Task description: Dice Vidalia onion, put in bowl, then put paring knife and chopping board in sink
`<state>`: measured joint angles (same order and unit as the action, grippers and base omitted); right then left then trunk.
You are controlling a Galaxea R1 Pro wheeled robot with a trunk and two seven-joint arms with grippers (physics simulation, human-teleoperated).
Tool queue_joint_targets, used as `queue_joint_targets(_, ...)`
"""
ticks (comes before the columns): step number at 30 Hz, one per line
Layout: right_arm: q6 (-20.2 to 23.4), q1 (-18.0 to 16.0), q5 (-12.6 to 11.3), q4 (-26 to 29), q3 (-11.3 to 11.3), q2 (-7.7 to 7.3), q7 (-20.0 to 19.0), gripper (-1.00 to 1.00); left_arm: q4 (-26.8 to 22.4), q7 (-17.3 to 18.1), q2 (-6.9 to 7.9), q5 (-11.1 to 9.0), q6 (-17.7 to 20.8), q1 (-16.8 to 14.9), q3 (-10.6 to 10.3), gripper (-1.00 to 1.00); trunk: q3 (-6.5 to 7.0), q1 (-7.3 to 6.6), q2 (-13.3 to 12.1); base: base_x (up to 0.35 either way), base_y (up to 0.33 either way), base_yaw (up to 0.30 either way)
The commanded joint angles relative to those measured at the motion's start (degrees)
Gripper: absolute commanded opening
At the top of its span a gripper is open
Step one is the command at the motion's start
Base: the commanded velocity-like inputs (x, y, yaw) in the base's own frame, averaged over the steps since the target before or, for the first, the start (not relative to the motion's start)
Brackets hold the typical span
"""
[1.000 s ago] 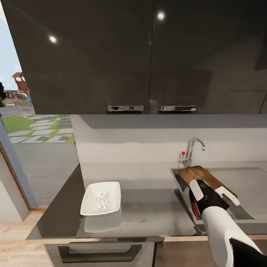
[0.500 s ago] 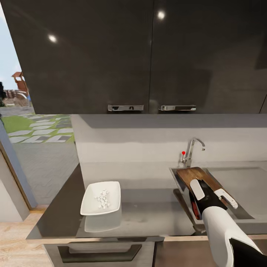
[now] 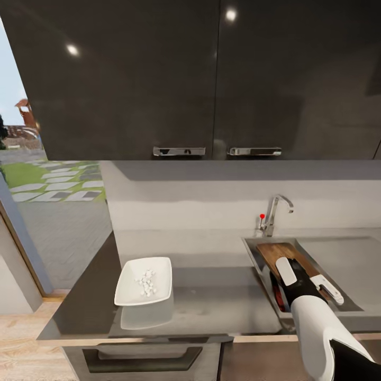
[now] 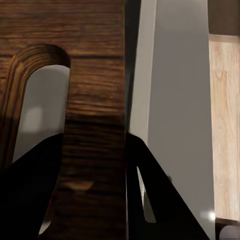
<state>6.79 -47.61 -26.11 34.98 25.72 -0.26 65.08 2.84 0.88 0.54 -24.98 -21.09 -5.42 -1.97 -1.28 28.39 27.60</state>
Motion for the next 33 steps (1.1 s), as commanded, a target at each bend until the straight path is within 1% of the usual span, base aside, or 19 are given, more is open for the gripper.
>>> queue_joint_targets(1,0.6,-0.1,-0.1,0.1,0.1,-0.07,0.2,-1.00,0.2,0.1,-0.01,-0.2,-0.4,-0.1,-0.2,1.00,-0.20,0.03,0.1,0.000,0.000,0.000)
queue_joint_targets(6,0.6,0.0,0.0,0.1,0.3,-0.22,0.2,-1.00,0.2,0.1,0.00,-0.2,-0.4,-0.1,-0.2,1.00,-0.60,0.03,0.1,0.000,0.000,0.000)
queue_joint_targets(15,0.6,-0.1,-0.1,0.1,0.2,-0.01,0.2,-1.00,0.2,0.2,0.05,-0.2,-0.4,-0.1,-0.2,1.00,-1.37,0.03,0.1,0.054,-0.044,0.000)
queue_joint_targets(29,0.6,0.0,-0.1,0.1,0.1,0.00,0.2,-1.00,0.2,0.1,0.06,-0.2,-0.4,-0.1,-0.2,1.00,-2.57,0.03,0.1,0.003,-0.003,0.000)
queue_joint_targets(33,0.6,-0.1,-0.1,0.1,0.1,0.00,0.2,-1.00,0.3,0.2,0.07,-0.2,-0.4,-0.1,-0.2,1.00,-2.91,0.03,0.1,0.121,-0.048,0.000)
